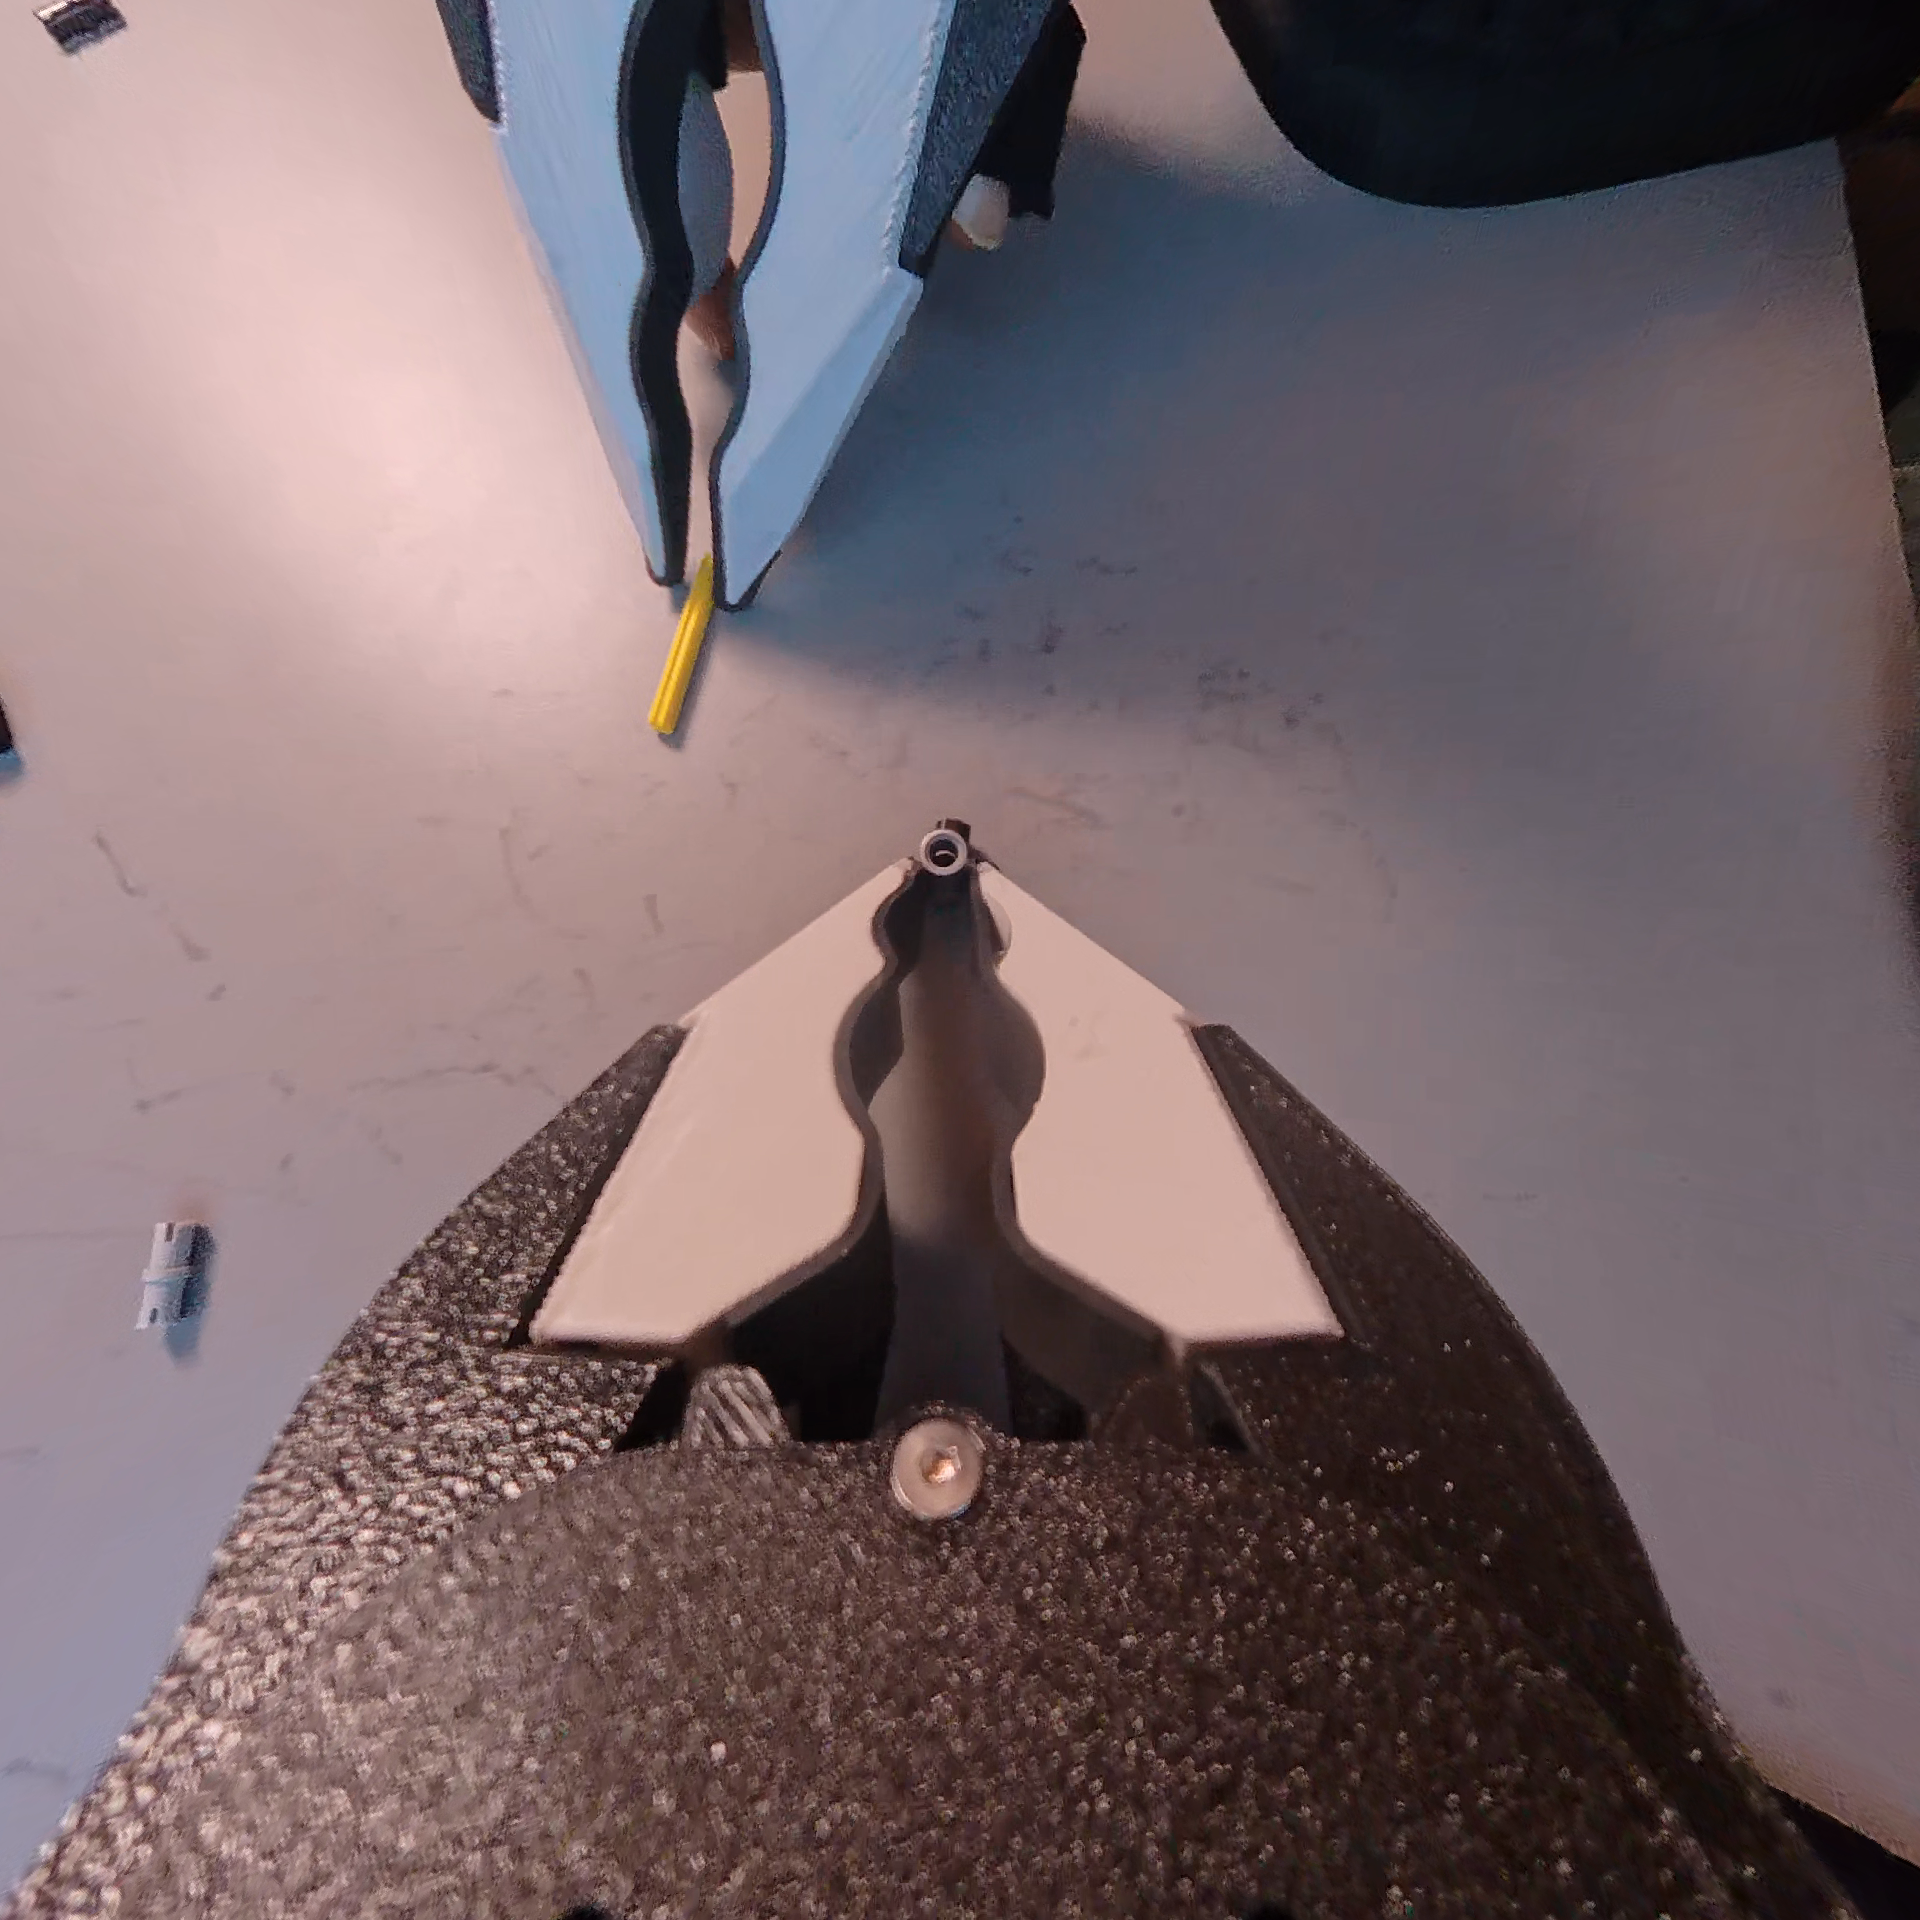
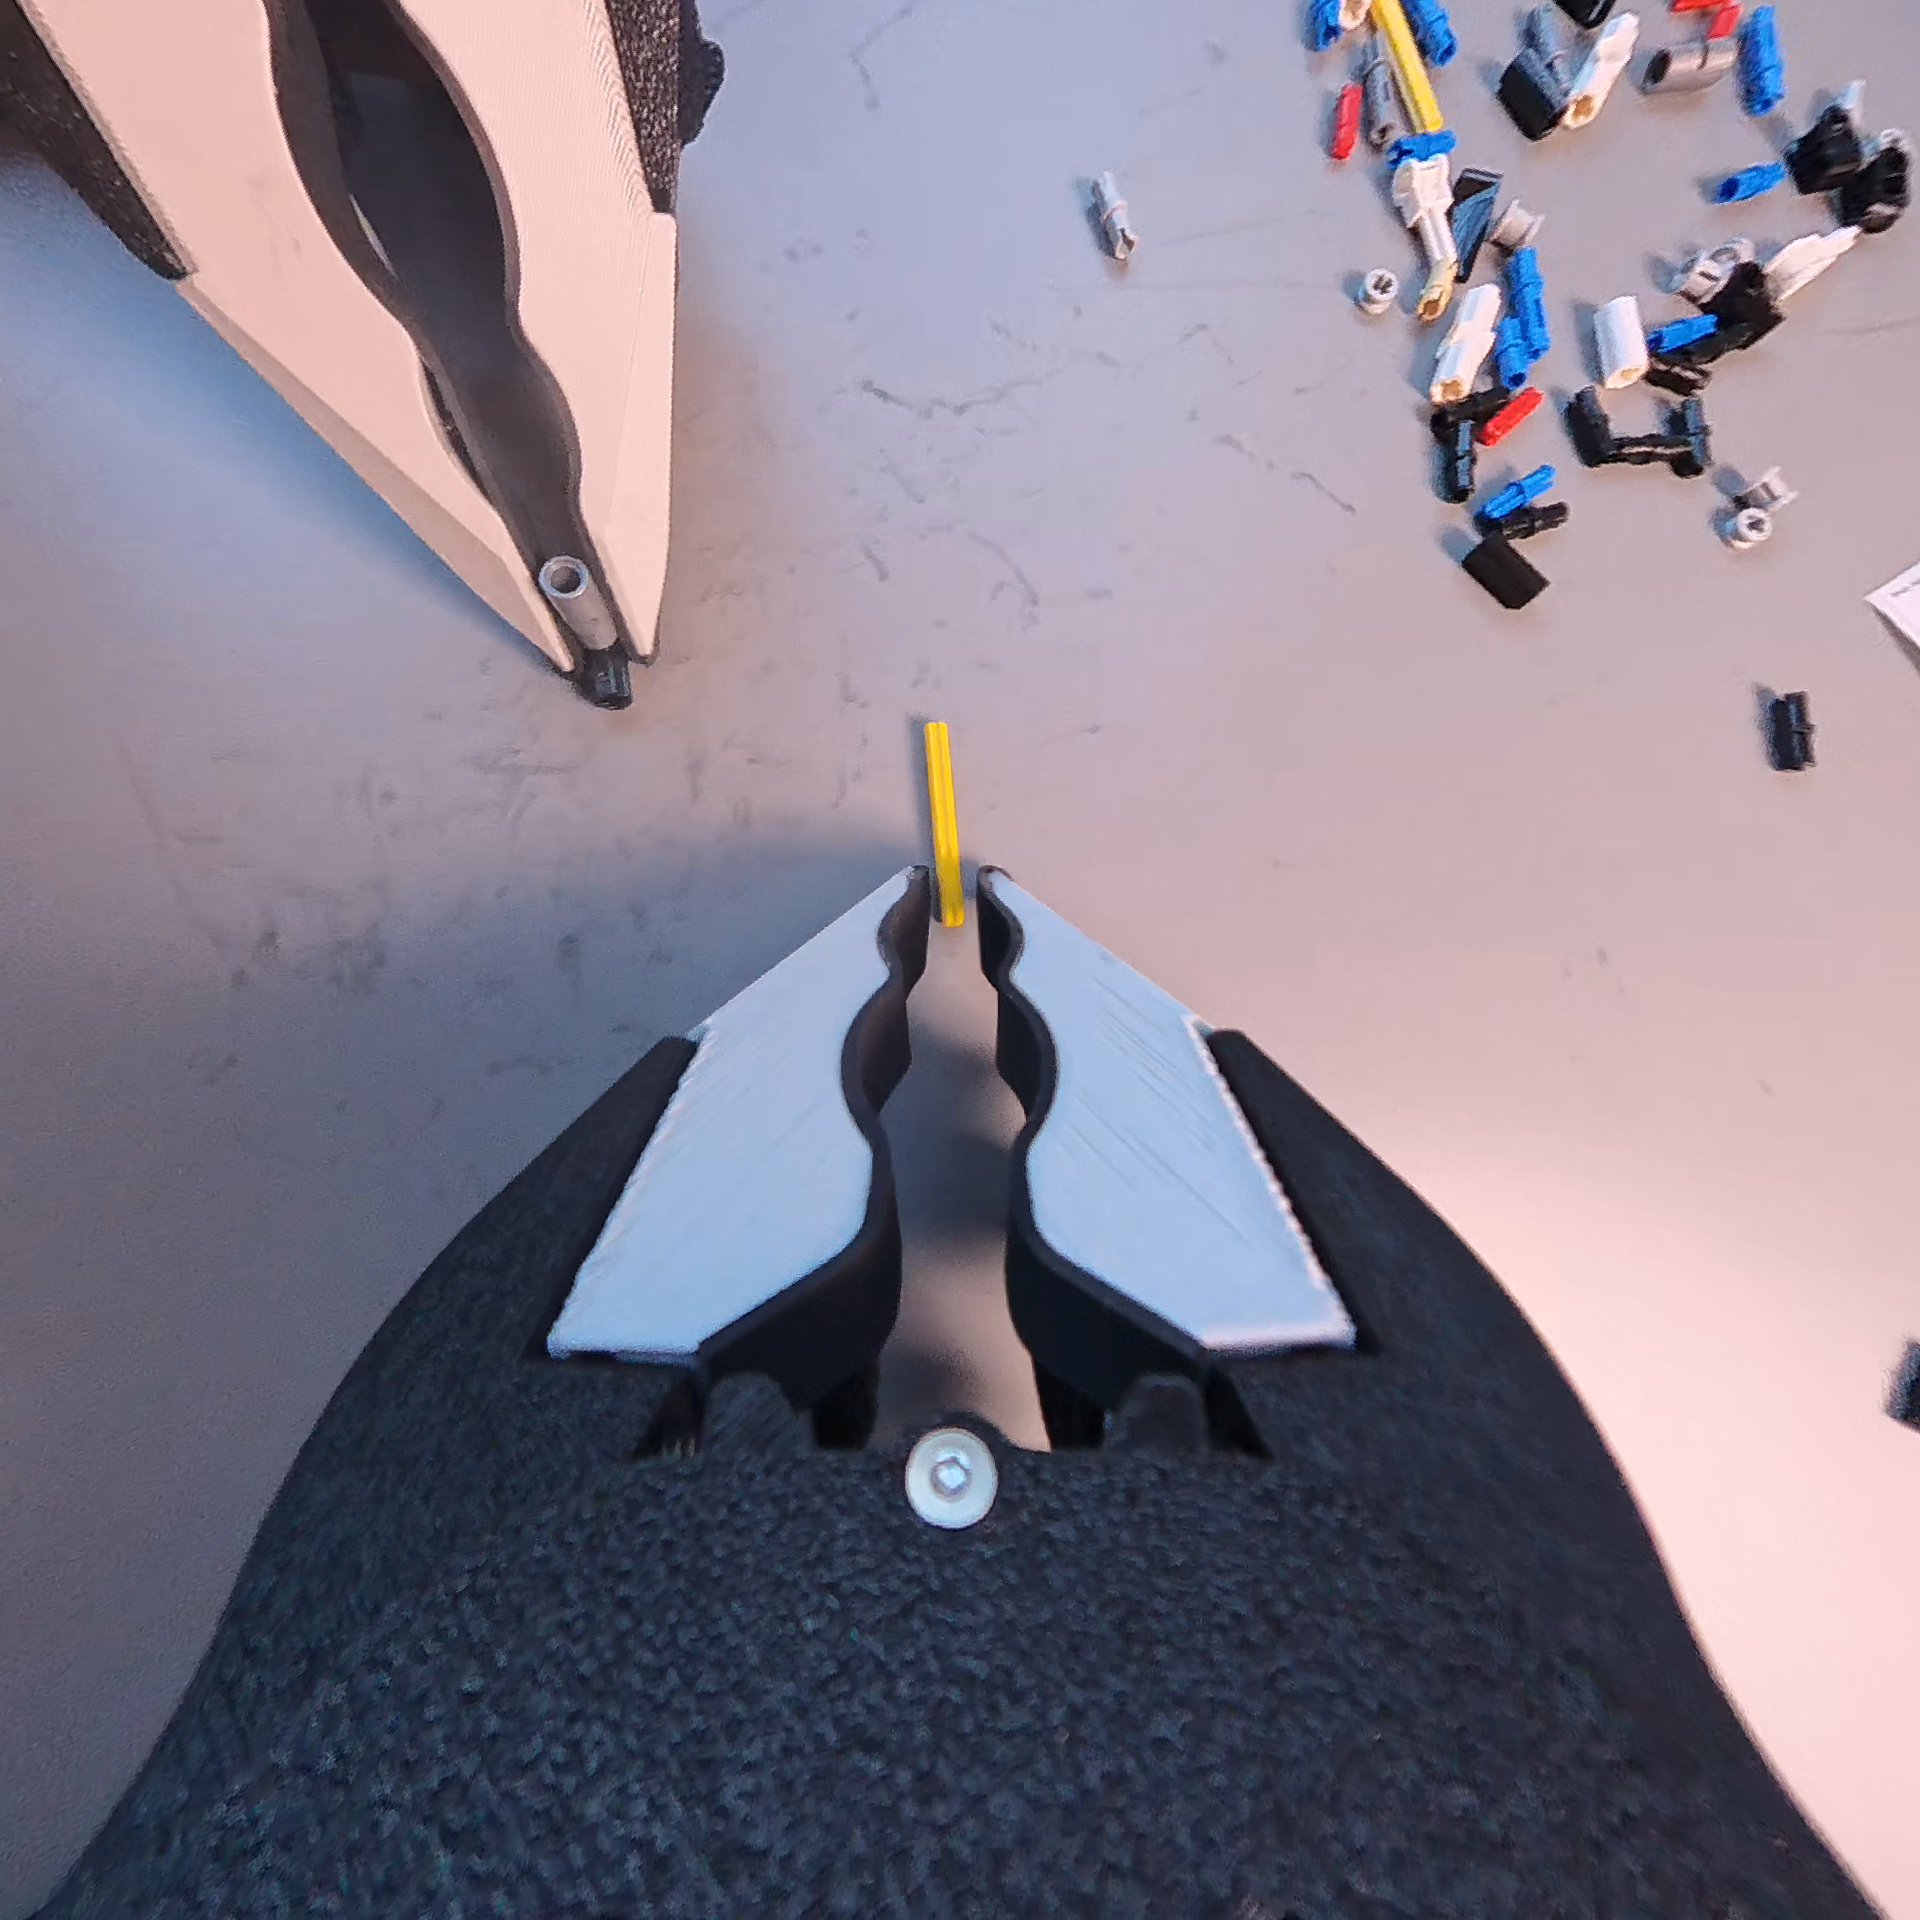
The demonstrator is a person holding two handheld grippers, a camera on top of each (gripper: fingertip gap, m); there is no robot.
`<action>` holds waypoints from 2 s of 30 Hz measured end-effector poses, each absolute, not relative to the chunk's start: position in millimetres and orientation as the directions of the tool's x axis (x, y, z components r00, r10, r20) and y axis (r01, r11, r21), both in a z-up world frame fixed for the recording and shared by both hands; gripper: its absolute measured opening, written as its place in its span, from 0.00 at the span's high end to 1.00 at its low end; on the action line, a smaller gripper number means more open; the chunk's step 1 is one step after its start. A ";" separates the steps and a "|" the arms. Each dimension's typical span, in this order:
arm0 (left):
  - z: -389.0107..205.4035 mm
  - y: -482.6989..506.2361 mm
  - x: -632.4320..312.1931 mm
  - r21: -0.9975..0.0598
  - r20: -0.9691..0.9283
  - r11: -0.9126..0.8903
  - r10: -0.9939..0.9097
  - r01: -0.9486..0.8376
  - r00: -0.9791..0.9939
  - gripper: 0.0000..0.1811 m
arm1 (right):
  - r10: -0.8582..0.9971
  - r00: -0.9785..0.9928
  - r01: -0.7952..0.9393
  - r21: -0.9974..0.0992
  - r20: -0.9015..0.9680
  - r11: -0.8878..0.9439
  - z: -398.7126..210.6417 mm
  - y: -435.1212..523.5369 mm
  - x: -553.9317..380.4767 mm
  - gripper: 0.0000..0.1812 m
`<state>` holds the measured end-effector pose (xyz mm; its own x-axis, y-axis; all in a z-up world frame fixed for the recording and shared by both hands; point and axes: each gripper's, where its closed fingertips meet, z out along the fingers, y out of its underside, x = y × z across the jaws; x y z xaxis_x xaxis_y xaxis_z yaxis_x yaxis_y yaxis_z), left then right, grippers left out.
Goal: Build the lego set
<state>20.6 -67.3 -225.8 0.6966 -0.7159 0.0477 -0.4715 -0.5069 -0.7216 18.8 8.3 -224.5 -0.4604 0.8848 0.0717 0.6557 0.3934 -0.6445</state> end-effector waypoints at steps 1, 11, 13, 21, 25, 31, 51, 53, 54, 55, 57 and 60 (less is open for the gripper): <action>-225.9 -66.9 19.3 -0.722 0.044 -0.508 -0.711 -0.470 0.702 0.96 | 0.882 -0.468 0.659 -0.642 0.057 0.391 -224.8 7.1 18.8 0.97; -218.3 -74.9 20.7 -0.748 0.131 -0.523 -0.719 -0.408 0.682 0.85 | 0.852 -0.512 0.614 -0.647 0.108 0.452 -222.6 0.9 23.3 0.99; -202.0 -72.5 18.3 -0.797 0.176 -0.511 -0.707 -0.322 0.686 0.84 | 0.838 -0.524 0.555 -0.687 0.150 0.470 -209.9 -4.7 25.1 0.98; -150.4 -44.1 13.2 -0.863 0.400 -0.497 -0.575 0.084 0.713 0.85 | 0.783 -0.462 0.300 -0.758 0.416 0.579 -146.0 -22.8 18.9 0.99; -138.4 -46.4 17.1 -0.876 0.419 -0.463 -0.599 0.131 0.682 0.88 | 0.755 -0.454 0.262 -0.739 0.473 0.621 -139.3 -30.0 18.4 0.98; -134.2 -49.1 20.9 -0.889 0.401 -0.441 -0.619 0.124 0.675 0.97 | 0.709 -0.463 0.229 -0.701 0.532 0.676 -137.2 -40.4 19.0 0.98; -84.5 -71.3 39.7 -0.947 0.320 -0.243 -0.774 0.211 0.546 0.98 | 0.810 -0.564 0.027 -0.977 0.158 0.210 -84.3 -68.0 34.5 0.98; -84.7 -71.3 39.4 -0.946 0.322 -0.243 -0.774 0.213 0.546 0.98 | 0.811 -0.565 0.026 -0.980 0.150 0.199 -84.3 -68.3 34.1 0.98; -84.9 -71.2 39.0 -0.945 0.325 -0.245 -0.773 0.217 0.544 0.98 | 0.812 -0.565 0.026 -0.981 0.145 0.193 -84.4 -68.1 33.7 0.98; -84.8 -70.9 38.6 -0.943 0.331 -0.248 -0.773 0.222 0.542 0.98 | 0.814 -0.565 0.026 -0.983 0.136 0.183 -84.1 -67.9 33.3 0.98; -86.1 -69.3 36.8 -0.939 0.342 -0.257 -0.765 0.228 0.546 0.98 | 0.820 -0.560 0.027 -0.987 0.118 0.160 -84.2 -66.6 31.6 0.98; -99.5 -63.4 28.8 -0.942 0.334 -0.287 -0.728 0.176 0.599 0.91 | 0.822 -0.564 0.080 -0.986 0.074 0.144 -91.9 -62.5 29.9 0.98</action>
<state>28.8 -63.4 -99.5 0.5994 -0.7275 0.3338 0.1756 -0.2874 -0.9416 29.9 -62.5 -91.9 -0.5643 0.8222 0.0742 0.0802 0.1441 -0.9863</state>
